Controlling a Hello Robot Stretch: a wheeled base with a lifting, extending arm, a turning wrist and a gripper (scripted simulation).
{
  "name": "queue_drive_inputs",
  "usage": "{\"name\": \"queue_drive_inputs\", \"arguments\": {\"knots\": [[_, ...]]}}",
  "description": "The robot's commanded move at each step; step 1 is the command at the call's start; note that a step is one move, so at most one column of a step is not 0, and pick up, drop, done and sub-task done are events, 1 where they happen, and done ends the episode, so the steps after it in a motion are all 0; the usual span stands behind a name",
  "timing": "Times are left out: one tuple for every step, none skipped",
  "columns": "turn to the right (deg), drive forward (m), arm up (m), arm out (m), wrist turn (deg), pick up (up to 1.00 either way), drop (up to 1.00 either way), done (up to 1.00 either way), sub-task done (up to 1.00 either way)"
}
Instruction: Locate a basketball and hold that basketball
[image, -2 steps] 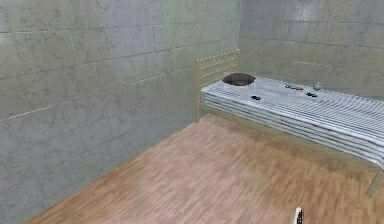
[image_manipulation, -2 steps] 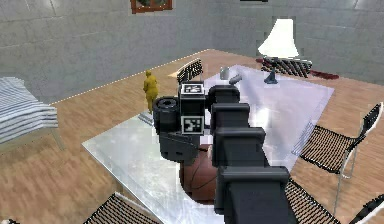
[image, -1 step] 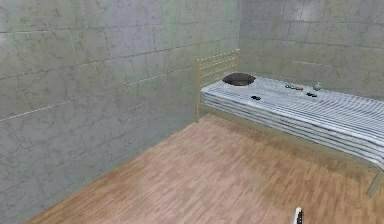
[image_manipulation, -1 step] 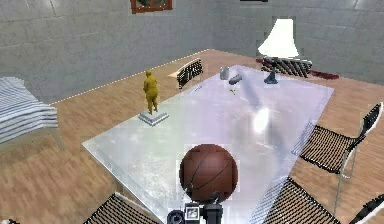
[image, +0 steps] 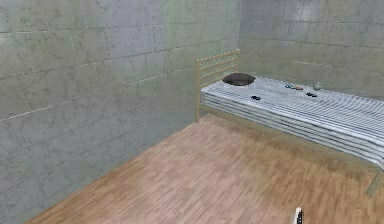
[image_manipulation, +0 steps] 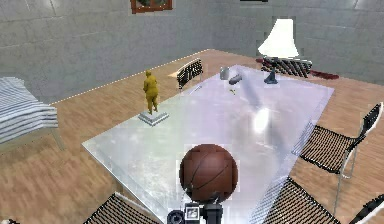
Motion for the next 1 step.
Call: {"name": "queue_drive_inputs", "arguments": {"knots": [[0.0, 0.0, 0.1, 0.0, 0.0, 0.0, 0.0, 0.0, 0.0]]}}
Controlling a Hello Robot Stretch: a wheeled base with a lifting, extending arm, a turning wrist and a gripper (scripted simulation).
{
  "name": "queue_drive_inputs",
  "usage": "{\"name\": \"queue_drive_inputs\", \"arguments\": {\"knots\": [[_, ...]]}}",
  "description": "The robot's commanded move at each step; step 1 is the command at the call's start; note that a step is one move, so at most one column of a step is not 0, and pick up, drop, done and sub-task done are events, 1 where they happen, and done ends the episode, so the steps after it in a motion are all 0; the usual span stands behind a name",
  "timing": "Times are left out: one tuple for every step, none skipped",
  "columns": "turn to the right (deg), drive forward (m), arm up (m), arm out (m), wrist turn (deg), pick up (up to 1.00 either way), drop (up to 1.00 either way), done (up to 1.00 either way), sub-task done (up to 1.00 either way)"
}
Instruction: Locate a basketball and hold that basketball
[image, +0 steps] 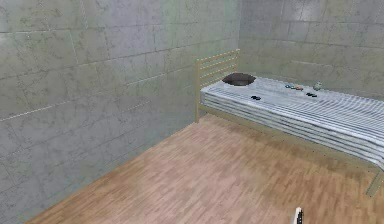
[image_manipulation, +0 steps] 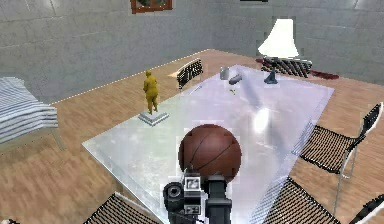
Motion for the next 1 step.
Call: {"name": "queue_drive_inputs", "arguments": {"knots": [[0.0, 0.0, 0.0, 0.0, 0.0, 0.0, 0.0, 1.0, 0.0]]}}
